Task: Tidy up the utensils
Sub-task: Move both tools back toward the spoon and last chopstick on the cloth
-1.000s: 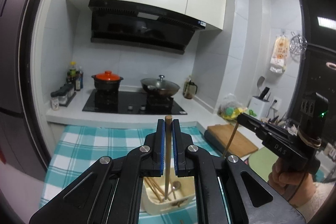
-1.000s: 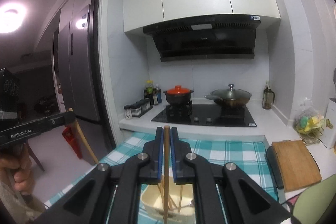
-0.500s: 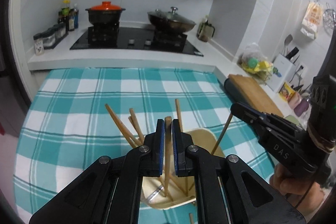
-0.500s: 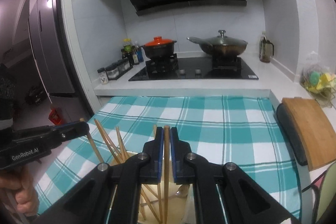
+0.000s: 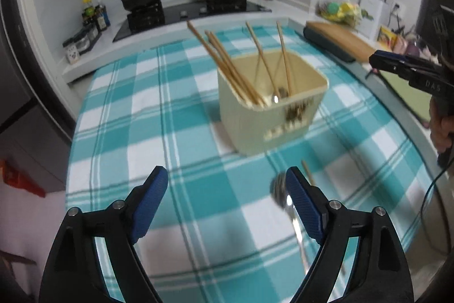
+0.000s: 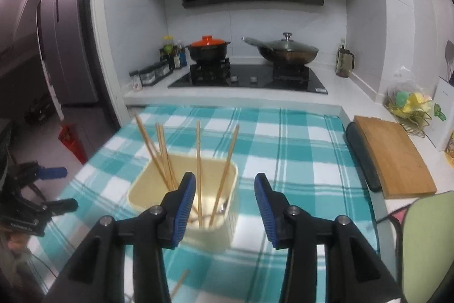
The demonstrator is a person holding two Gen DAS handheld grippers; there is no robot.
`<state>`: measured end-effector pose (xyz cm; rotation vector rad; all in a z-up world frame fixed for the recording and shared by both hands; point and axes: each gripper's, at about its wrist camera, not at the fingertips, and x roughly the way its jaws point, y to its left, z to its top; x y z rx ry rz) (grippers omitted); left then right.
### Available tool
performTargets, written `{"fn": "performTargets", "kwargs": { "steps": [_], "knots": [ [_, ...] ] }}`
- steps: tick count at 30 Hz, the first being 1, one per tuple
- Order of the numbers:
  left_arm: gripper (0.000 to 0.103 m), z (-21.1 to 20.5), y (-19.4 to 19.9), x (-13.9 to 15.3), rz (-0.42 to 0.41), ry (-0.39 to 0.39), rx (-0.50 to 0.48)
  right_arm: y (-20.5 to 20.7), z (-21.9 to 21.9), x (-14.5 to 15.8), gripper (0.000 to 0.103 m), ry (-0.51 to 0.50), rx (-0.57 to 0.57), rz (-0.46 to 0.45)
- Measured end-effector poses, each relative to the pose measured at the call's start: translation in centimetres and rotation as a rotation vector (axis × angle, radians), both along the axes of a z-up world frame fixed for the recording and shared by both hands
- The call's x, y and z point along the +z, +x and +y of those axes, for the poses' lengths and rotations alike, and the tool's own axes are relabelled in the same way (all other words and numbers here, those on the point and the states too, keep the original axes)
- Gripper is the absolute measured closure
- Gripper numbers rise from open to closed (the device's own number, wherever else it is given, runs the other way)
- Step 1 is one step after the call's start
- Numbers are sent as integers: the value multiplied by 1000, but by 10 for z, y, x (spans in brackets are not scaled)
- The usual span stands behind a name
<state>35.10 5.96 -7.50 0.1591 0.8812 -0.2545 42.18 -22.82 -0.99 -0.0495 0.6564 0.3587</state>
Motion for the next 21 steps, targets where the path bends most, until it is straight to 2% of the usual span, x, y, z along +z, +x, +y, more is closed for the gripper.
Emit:
{"fn": "performTargets", "kwargs": {
  "steps": [4, 7, 9, 12, 14, 17, 21],
  "knots": [
    [16, -4, -63, -35, 34, 10, 21, -72, -7, -58, 59, -82, 41, 108],
    [13, -14, -96, -58, 26, -37, 87, -134, -5, -103, 59, -97, 37, 144],
    [13, -20, -107, -70, 33, -72, 127, -171, -3, -123, 59, -67, 9, 148],
    [13, -27, -114, -81, 31, -64, 160, -217, 2, -139, 59, -11, -68, 129],
    [13, -30, -117, -87, 20, -40, 185, -234, 8, -146, 59, -6, -56, 125],
    [13, -30, -119, -92, 22, -45, 206, -249, 16, -151, 59, -83, -29, 101],
    [13, -29, -122, -93, 23, -61, 220, -252, 10, -154, 59, -36, -67, 122]
  ]
}}
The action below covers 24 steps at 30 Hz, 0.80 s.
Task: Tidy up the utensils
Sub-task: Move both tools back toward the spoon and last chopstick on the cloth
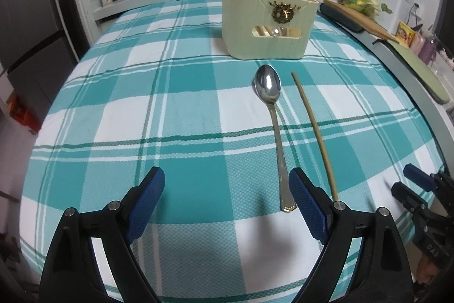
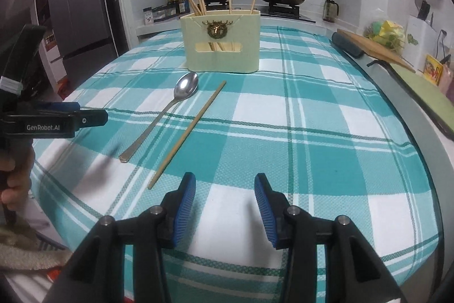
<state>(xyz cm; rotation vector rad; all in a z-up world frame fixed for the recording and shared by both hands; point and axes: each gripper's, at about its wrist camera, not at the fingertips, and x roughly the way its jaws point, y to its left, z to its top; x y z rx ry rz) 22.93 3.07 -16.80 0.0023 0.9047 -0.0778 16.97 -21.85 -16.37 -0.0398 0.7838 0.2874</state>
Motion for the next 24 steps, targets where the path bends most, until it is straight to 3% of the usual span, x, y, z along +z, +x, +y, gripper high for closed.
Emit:
{"fn": "performTargets", "kwargs": {
  "steps": [10, 17, 22, 24],
  "knots": [
    [13, 20, -9, -22, 49, -65, 39, 6, 16, -11, 59, -31, 21, 59],
    [13, 20, -10, -18, 37, -78, 51, 70, 42, -7, 63, -6, 50, 103],
    [13, 18, -11, -22, 47, -74, 56, 111, 70, -27, 67, -2, 86, 195],
    [13, 15, -10, -25, 56, -66, 48, 112, 78, -33, 70, -31, 94, 162]
  ]
}}
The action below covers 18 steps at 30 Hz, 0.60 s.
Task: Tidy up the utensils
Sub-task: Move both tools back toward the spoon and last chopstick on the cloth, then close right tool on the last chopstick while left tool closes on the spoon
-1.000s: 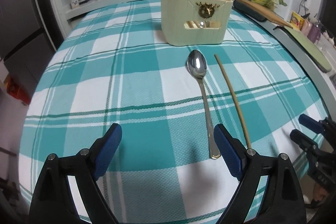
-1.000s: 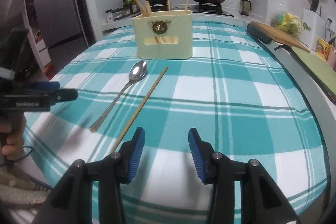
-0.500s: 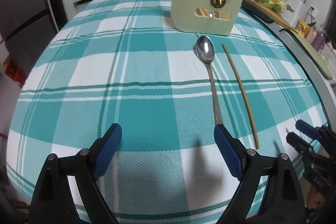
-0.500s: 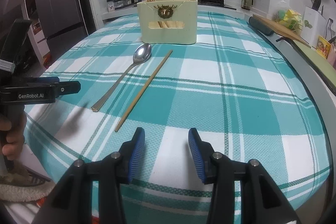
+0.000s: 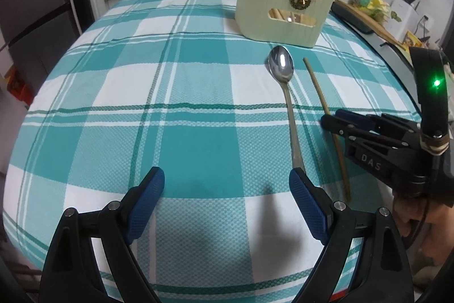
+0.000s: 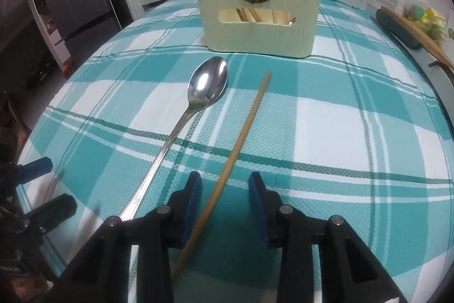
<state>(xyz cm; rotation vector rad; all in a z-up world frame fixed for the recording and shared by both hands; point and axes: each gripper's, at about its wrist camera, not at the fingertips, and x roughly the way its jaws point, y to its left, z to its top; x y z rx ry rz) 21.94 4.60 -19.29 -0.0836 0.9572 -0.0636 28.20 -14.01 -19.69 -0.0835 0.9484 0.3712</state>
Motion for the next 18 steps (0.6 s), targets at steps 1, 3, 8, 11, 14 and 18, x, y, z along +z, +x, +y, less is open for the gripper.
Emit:
{"fn": "performTargets", "kwargs": {
  "steps": [1, 3, 8, 11, 14, 18],
  "knots": [
    [13, -1, 0, -1, 3, 5, -4, -2, 5, -1, 84, -52, 10, -29],
    [13, -5, 1, -4, 8, 11, -13, -4, 2, 0, 94, -79, -16, -45],
    [13, -12, 3, -7, 13, 10, -27, -16, -37, 1, 99, -63, -135, -35],
    [13, -18, 6, -8, 12, 2, -43, -32, -63, 1, 99, -91, -209, -36],
    [13, -28, 20, -8, 17, -1, -79, -49, -83, 1, 98, -109, -258, -39],
    [13, -39, 46, -2, -18, 25, -102, -58, -90, 2, 87, -73, -252, -38]
  ]
}}
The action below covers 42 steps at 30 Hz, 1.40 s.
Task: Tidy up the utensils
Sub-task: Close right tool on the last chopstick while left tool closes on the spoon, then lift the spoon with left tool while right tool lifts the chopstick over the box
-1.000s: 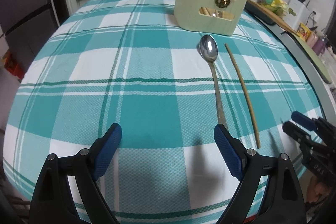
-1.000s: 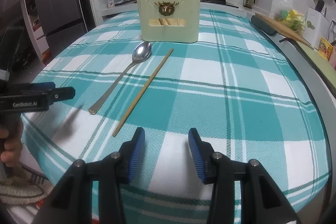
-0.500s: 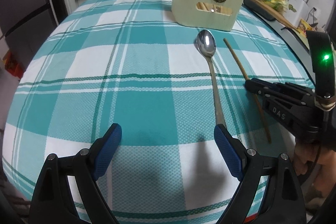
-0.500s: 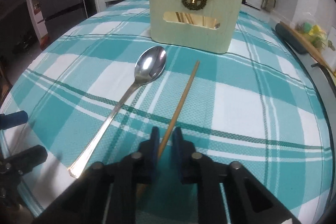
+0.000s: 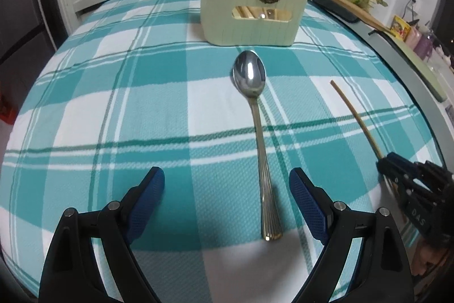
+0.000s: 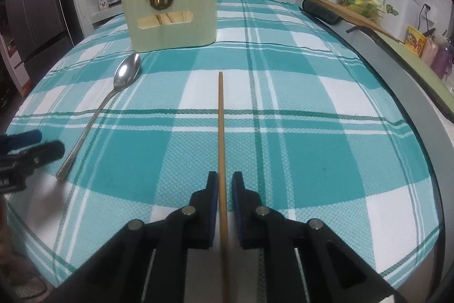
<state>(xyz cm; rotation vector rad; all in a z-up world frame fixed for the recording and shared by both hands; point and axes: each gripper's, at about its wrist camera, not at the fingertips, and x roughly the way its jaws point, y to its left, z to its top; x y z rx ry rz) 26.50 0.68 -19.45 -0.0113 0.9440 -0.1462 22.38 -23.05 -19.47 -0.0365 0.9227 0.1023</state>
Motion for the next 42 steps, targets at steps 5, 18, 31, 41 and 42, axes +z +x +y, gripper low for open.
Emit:
{"fn": "performTargets", "kwargs": {
  "steps": [5, 18, 31, 41, 42],
  "knots": [
    [13, -3, 11, 2, 1, -16, 2, 6, 4, 0, 68, -19, -3, 10],
    [13, -15, 45, -8, 33, -12, -36, 6, 4, 0, 67, -21, 6, 6],
    [50, -48, 106, -16, 18, 83, -109, 39, -10, 2, 67, 38, 41, 81],
    [63, -30, 106, -3, -34, -36, -127, 125, 26, 0, 97, -23, 195, 120],
    [63, -26, 103, 5, -54, -47, -128, 134, 26, 1, 97, -10, 192, 131]
  ]
}}
